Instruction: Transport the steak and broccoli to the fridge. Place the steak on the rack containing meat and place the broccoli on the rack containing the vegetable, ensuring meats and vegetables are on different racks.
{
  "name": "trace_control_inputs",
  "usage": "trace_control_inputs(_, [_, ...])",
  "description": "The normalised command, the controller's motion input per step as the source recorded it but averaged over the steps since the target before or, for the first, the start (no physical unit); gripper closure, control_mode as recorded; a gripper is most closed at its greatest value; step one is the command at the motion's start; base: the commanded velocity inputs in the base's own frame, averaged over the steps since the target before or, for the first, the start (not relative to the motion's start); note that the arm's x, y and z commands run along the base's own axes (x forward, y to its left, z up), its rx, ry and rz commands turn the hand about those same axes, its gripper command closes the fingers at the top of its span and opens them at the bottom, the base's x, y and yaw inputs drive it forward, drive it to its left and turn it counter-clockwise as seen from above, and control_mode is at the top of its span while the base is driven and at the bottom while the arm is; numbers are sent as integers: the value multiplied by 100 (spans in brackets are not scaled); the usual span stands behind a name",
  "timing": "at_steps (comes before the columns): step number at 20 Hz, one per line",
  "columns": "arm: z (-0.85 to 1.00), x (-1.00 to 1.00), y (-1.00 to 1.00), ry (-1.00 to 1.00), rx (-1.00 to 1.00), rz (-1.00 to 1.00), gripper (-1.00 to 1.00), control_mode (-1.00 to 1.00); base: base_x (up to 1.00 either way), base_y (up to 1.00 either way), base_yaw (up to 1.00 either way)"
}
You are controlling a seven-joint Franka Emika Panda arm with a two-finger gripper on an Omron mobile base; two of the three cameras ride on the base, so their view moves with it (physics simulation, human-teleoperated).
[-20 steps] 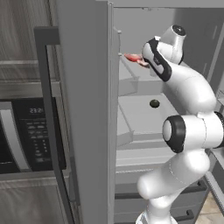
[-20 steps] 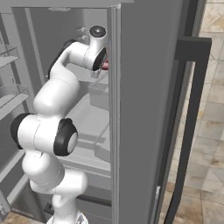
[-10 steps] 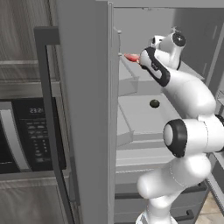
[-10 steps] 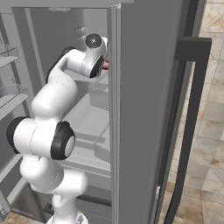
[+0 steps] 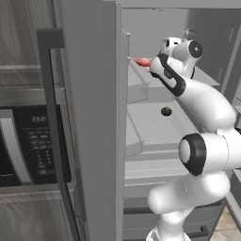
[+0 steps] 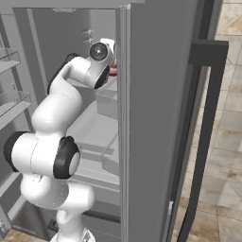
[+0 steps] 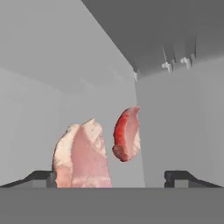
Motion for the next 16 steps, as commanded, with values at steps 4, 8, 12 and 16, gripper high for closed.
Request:
trace_control_inputs(4, [33,-65,13,17,0,0,-100,-100,0,0,0])
trace_control_inputs(8, [28,-79,14,11,0,0,-100,-100,0,0,0])
trace_control_inputs(12, [9,-96,17,-10,-9,0,-100,-100,0,0,0])
trace_control_inputs(16, [-1,-100,8,-24,-12,0,-100,-100,0,0,0])
